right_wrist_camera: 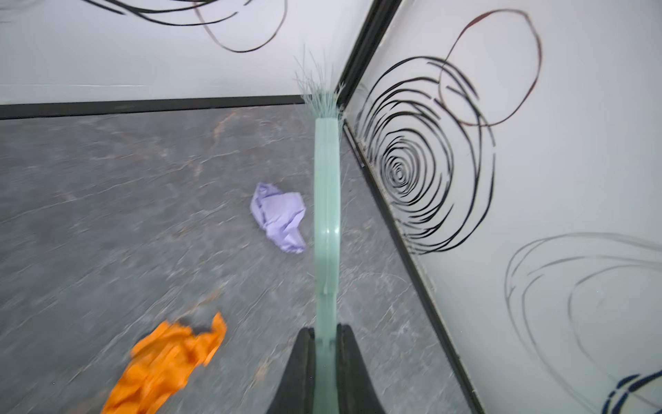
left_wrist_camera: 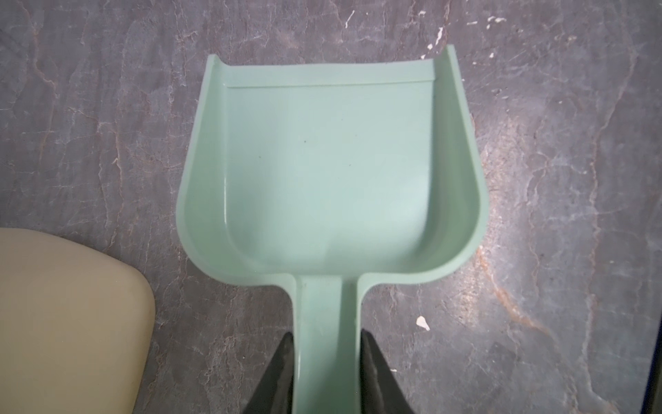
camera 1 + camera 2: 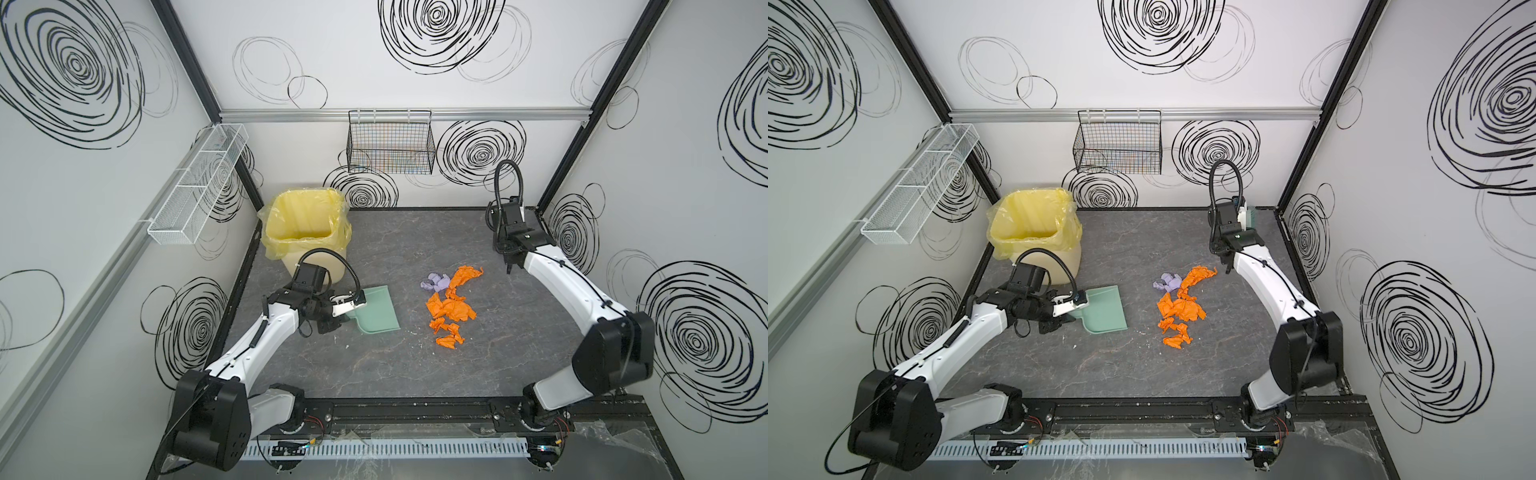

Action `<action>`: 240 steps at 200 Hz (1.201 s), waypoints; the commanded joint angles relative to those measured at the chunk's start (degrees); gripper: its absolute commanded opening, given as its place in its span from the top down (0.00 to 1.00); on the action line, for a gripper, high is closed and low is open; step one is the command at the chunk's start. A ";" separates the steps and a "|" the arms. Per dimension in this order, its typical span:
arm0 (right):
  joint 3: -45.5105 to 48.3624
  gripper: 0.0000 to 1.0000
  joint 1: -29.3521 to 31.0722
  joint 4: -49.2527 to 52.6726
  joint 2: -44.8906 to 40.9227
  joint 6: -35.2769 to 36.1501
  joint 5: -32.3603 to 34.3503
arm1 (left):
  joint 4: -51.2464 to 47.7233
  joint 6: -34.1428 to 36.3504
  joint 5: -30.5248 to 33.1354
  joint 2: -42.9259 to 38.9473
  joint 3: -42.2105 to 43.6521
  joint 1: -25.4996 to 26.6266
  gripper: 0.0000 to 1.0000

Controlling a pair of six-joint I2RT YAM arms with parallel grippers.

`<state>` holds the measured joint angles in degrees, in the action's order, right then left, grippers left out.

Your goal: Sweep away the paper scraps from the table

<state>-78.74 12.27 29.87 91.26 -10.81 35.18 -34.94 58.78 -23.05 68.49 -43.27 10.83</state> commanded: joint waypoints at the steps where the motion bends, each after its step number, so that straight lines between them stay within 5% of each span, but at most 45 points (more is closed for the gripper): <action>1: -5.25 1.00 -1.59 -8.94 7.49 11.20 11.69 | 1.45 -0.61 -1.10 -1.84 1.37 0.24 1.00; 32: -15.96 1.00 -2.50 -7.87 21.42 19.60 14.84 | 1.79 -0.60 -1.71 -2.83 2.74 -0.02 1.00; 81: -36.51 1.00 -1.45 14.48 40.04 16.36 15.16 | 2.21 -0.08 -2.92 -2.82 3.54 -1.02 1.00; 155: -20.90 1.00 2.85 12.51 35.84 18.10 9.91 | 2.33 0.80 -3.69 -1.95 3.71 -1.90 1.00; 240: -5.19 1.00 17.07 16.27 26.92 13.56 6.40 | 2.24 0.20 -3.60 -1.36 3.13 -1.49 1.00</action>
<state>-86.67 26.00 41.56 121.51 5.06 45.39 -34.09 58.67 -25.06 66.54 -39.97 9.32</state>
